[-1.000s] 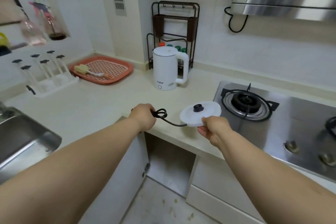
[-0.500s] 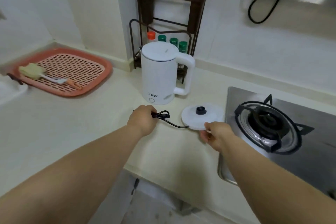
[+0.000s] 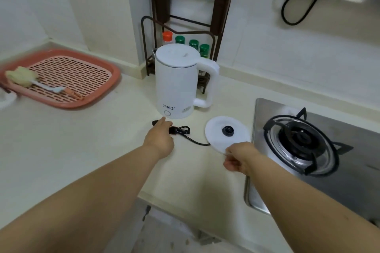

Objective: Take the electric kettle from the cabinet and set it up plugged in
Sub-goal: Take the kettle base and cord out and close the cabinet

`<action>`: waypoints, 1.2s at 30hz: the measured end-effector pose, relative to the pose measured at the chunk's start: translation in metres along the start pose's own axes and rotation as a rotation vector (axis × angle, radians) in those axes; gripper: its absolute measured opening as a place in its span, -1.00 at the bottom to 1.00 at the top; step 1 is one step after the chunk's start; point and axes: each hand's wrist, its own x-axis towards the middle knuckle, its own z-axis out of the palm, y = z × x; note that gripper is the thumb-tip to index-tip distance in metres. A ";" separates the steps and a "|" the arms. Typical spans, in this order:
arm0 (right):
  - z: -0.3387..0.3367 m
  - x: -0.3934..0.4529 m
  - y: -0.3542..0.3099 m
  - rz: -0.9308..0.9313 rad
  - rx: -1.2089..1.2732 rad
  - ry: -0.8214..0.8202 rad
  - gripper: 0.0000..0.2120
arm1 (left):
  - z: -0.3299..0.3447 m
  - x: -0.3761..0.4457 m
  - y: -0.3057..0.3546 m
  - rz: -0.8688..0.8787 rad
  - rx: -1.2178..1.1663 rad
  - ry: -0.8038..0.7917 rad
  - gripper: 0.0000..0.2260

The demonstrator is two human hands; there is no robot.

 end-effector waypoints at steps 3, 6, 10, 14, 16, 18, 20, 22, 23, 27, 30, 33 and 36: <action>-0.004 -0.021 0.010 -0.067 -0.021 -0.077 -0.86 | -0.008 -0.028 -0.003 -0.013 0.013 -0.007 -0.53; -0.007 -0.047 0.026 -0.138 -0.043 -0.171 -0.94 | -0.016 -0.067 -0.007 -0.045 0.063 -0.056 -0.62; -0.009 -0.094 0.061 -0.178 -0.108 -0.305 -0.92 | -0.022 -0.145 -0.023 -0.116 0.070 -0.092 -0.69; 0.004 -0.129 0.116 -0.180 -0.214 -0.393 -0.85 | -0.011 -0.222 -0.057 -0.194 0.146 -0.102 -0.72; 0.014 -0.143 0.151 -0.132 -0.277 -0.442 -0.82 | -0.002 -0.257 -0.080 -0.277 0.154 -0.145 -0.63; 0.026 -0.160 0.182 -0.090 -0.359 -0.494 -0.83 | 0.004 -0.291 -0.104 -0.353 0.164 -0.174 -0.59; 0.038 -0.173 0.202 -0.089 -0.420 -0.523 -0.85 | 0.009 -0.313 -0.125 -0.412 0.184 -0.189 -0.55; 0.050 -0.184 0.216 -0.091 -0.435 -0.559 -0.84 | 0.013 -0.326 -0.143 -0.456 0.192 -0.178 -0.53; 0.055 -0.188 0.220 -0.092 -0.440 -0.573 -0.84 | 0.014 -0.330 -0.148 -0.470 0.189 -0.165 -0.52; 0.081 -0.195 0.241 -0.062 -0.480 -0.585 -0.87 | 0.028 -0.336 -0.177 -0.479 0.158 -0.118 -0.46; 0.102 -0.193 0.253 -0.054 -0.468 -0.560 -0.87 | 0.037 -0.332 -0.194 -0.513 0.109 -0.137 -0.36; 0.120 -0.192 0.265 -0.039 -0.428 -0.567 -0.85 | 0.042 -0.329 -0.201 -0.532 0.170 -0.132 -0.38; 0.136 -0.193 0.276 -0.038 -0.414 -0.573 -0.86 | 0.037 -0.323 -0.200 -0.512 0.228 -0.160 -0.49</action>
